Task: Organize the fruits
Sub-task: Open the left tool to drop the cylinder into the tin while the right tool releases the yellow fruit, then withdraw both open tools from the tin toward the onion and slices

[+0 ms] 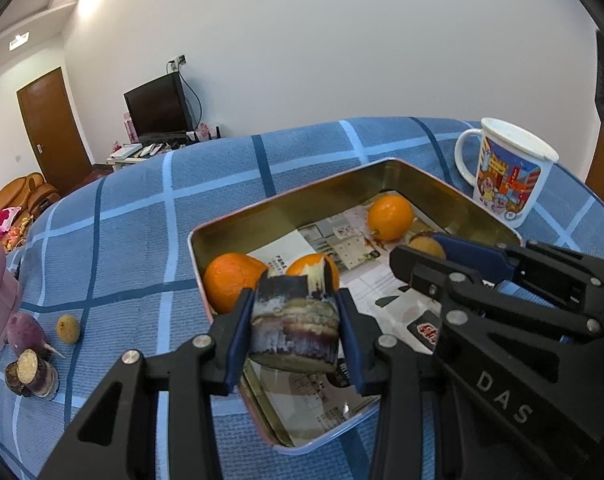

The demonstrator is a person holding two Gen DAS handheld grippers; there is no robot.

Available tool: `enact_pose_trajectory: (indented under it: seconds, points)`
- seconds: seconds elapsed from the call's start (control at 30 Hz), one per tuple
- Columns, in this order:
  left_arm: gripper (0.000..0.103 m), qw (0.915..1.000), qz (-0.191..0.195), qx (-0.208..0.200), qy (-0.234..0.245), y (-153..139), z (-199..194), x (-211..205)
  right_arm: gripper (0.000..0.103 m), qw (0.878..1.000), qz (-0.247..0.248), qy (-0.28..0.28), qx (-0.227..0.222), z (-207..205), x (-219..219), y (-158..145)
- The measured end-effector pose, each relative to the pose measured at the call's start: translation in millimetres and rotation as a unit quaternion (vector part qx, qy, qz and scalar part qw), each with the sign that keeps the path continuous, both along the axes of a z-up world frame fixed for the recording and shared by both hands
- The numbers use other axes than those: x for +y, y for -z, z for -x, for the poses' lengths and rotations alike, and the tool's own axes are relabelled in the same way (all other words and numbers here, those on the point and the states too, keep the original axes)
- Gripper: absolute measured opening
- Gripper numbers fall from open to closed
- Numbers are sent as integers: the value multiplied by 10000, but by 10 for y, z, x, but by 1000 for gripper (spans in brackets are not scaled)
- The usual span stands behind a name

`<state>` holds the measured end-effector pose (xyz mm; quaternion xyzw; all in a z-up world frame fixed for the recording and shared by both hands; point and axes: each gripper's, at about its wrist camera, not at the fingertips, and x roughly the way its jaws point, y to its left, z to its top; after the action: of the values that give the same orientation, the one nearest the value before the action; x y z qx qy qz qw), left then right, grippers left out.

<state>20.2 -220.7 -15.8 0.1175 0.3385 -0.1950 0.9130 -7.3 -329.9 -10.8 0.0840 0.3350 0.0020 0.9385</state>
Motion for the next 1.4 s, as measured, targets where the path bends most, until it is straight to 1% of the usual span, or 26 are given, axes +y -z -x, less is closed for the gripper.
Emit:
enact_pose_trajectory:
  seconds: [0.07, 0.13, 0.2, 0.27, 0.3, 0.33, 0.37, 0.4, 0.43, 0.47, 0.5, 0.57, 0.63, 0.7, 0.77, 0.8, 0.9, 1.0, 1.07, 1.17, 1.23, 1.4]
  points:
    - [42, 10000, -2, 1, -1, -1, -7, 8, 31, 10000, -21, -21, -8, 6, 3, -2]
    - [42, 10000, -5, 3, -3, 5, -9, 2, 38, 10000, -65, -33, -54, 24, 1, -10]
    - [42, 10000, 1, 8, -6, 10, -9, -11, 52, 9998, -116, 6, -158, 58, -8, -32]
    - [46, 10000, -3, -3, -7, 7, -13, -5, 61, 9995, -146, 87, -271, 98, -20, -57]
    - [51, 10000, 3, -32, -12, 1, -1, -7, 63, 9990, -176, 178, -376, 134, -42, -80]
    - [63, 10000, 52, -60, 27, -10, 9, 6, 63, 9983, -206, 259, -475, 168, -64, -105]
    - [79, 9998, 144, -145, 68, -38, 43, 24, 64, 9975, -236, 332, -584, 202, -84, -133]
    - [88, 9993, 218, -296, 27, -73, 88, 40, 67, 9959, -256, 440, -743, 251, -109, -168]
    - [103, 9984, 273, -497, -67, -115, 135, 65, 69, 9939, -241, 567, -913, 307, -133, -208]
    - [103, 9964, 330, -766, -161, -164, 192, 96, 76, 9907, -167, 745, -1127, 382, -155, -256]
    - [103, 9942, 355, -996, -208, -205, 240, 117, 80, 9881, -100, 865, -1267, 419, -171, -290]
    - [103, 9895, 343, -1373, -304, -273, 317, 150, 82, 9832, 7, 1060, -1483, 488, -184, -341]
    - [103, 9871, 373, -1494, -437, -293, 334, 190, 82, 9771, 96, 1323, -1663, 547, -215, -380]
    - [103, 9865, 437, -1483, -545, -290, 323, 246, 82, 9674, 239, 1634, -1922, 614, -224, -397]
    - [103, 9854, 428, -1520, -640, -283, 299, 289, 82, 9577, 356, 1738, -2264, 701, -224, -415]
    - [103, 9841, 426, -1574, -708, -285, 302, 310, 82, 9545, 425, 1794, -2345, 731, -217, -431]
    - [103, 9808, 451, -1689, -860, -321, 290, 379, 82, 9498, 447, 1886, -2458, 787, -220, -452]
    - [103, 9775, 385, -1780, -1060, -311, 300, 429, 83, 9470, 380, 1959, -2518, 821, -243, -460]
    - [103, 9778, 374, -1750, -1087, -308, 282, 488, 83, 9473, 316, 2017, -2469, 831, -251, -450]
    - [103, 9754, 484, -1798, -1178, -327, 312, 586, 83, 9485, 256, 2073, -2381, 852, -252, -424]
    - [103, 9751, 538, -1830, -1132, -329, 336, 619, 83, 9492, 265, 2087, -2339, 877, -230, -418]
    - [103, 9761, 437, -1879, -1002, -331, 398, 629, 83, 9551, 311, 2026, -2142, 860, -125, -387]
